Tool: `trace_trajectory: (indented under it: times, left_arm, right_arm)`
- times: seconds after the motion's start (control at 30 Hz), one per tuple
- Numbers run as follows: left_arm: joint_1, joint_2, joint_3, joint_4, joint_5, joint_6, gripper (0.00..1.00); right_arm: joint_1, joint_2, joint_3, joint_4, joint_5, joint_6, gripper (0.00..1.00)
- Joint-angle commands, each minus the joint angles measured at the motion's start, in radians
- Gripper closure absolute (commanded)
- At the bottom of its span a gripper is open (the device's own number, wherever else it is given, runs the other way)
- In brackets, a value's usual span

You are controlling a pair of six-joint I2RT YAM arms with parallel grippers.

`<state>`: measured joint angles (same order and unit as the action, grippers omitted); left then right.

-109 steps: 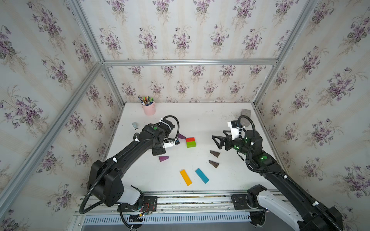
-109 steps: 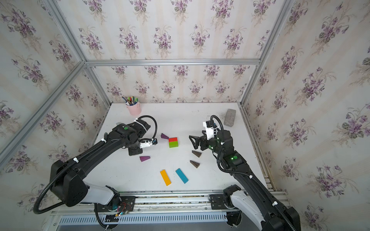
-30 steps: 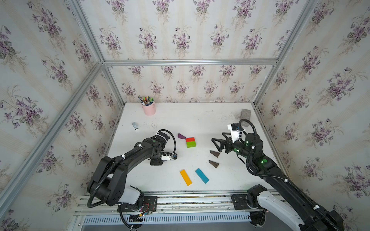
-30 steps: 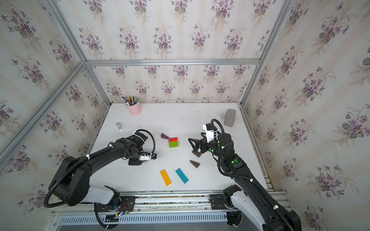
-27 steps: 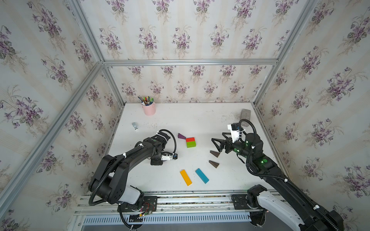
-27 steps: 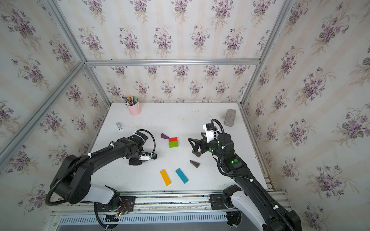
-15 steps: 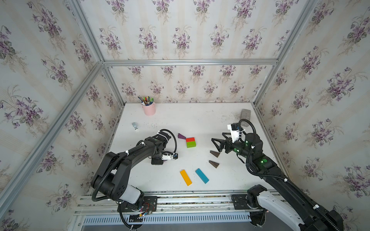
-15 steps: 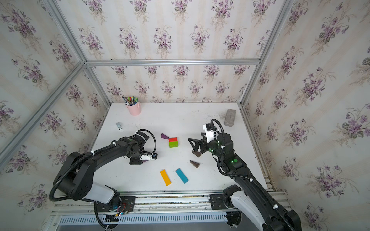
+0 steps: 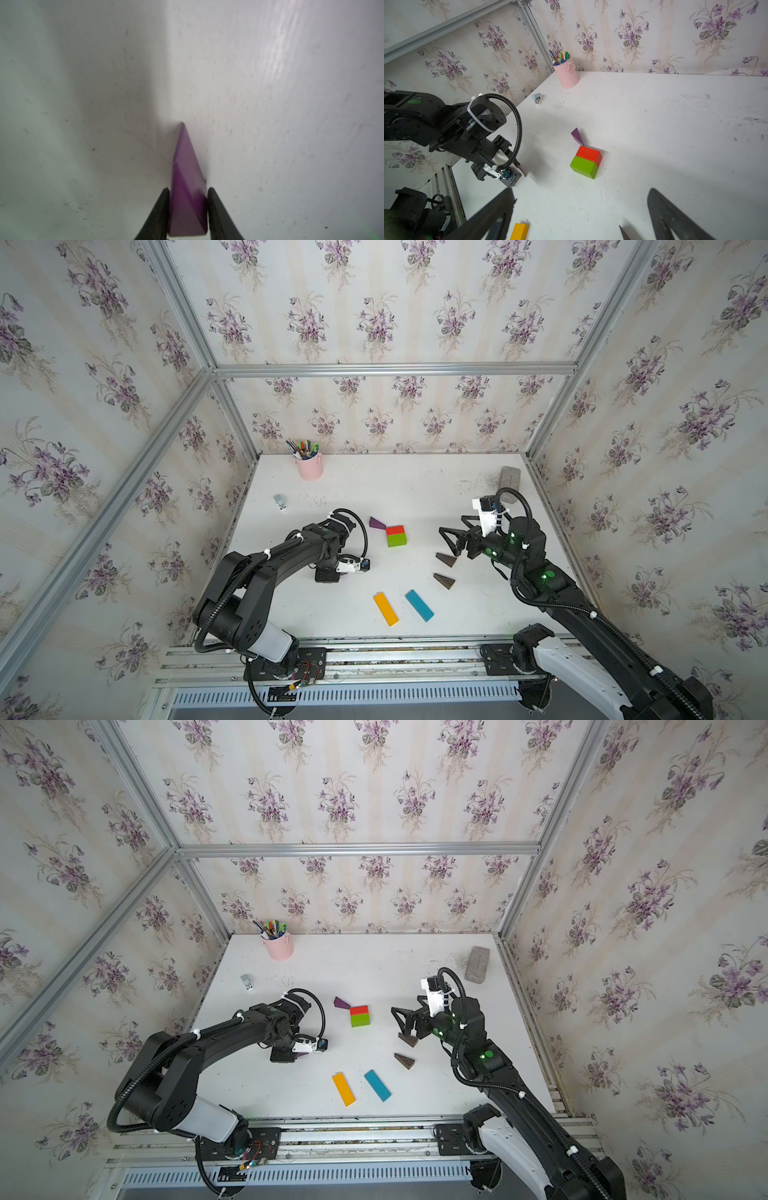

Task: Assemble a small pinwheel with building blocks
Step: Assemble the building block at the center of the board.

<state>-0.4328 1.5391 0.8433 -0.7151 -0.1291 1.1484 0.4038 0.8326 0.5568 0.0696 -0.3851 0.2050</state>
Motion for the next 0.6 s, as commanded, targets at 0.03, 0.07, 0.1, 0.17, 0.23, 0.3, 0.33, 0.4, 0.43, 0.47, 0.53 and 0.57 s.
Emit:
trace_trajectory:
  times: [0.03, 0.07, 0.1, 0.17, 0.23, 0.3, 0.33, 0.4, 0.43, 0.47, 0.53, 0.57]
  left_arm:
    - [0.000, 0.004, 0.008, -0.013, 0.022, 0.003, 0.75]
    - [-0.001, 0.006, 0.009, -0.014, 0.025, 0.001, 0.75]
    - [-0.001, 0.006, 0.010, -0.014, 0.030, -0.005, 0.75]
    - [-0.001, 0.003, 0.019, -0.013, 0.046, -0.026, 0.76]
    - [-0.003, 0.002, 0.036, -0.015, 0.073, -0.063, 0.77]
    - [-0.016, 0.003, 0.059, -0.017, 0.090, -0.122, 0.78]
    - [-0.026, 0.010, 0.073, -0.017, 0.093, -0.159, 0.79]
    - [-0.047, 0.025, 0.094, -0.023, 0.102, -0.218, 0.79]
    - [-0.062, 0.034, 0.106, -0.028, 0.105, -0.241, 0.79]
    - [-0.075, 0.045, 0.118, -0.029, 0.111, -0.266, 0.79]
    - [-0.094, 0.072, 0.152, -0.036, 0.107, -0.313, 0.79]
    - [-0.102, 0.090, 0.178, -0.045, 0.103, -0.335, 0.80]
  right_arm:
    - [0.001, -0.004, -0.003, 0.015, 0.005, -0.010, 0.00]
    - [0.001, -0.005, -0.004, 0.016, 0.005, -0.010, 0.00]
    - [0.000, -0.004, -0.003, 0.016, 0.005, -0.010, 0.00]
    - [0.001, -0.006, -0.003, 0.016, 0.005, -0.010, 0.00]
    - [0.000, -0.006, -0.002, 0.014, 0.005, -0.010, 0.00]
    - [0.000, -0.006, 0.000, 0.013, 0.005, -0.009, 0.00]
    - [0.000, -0.005, 0.003, 0.010, 0.006, -0.006, 0.00]
    - [-0.001, 0.004, 0.011, -0.001, 0.016, -0.004, 0.00]
    - [-0.002, 0.012, 0.021, -0.016, 0.025, -0.004, 0.00]
    - [-0.002, 0.022, 0.031, -0.029, 0.037, -0.007, 0.00]
    - [-0.003, 0.032, 0.041, -0.042, 0.053, -0.005, 0.00]
    - [-0.004, 0.034, 0.045, -0.050, 0.062, -0.003, 0.00]
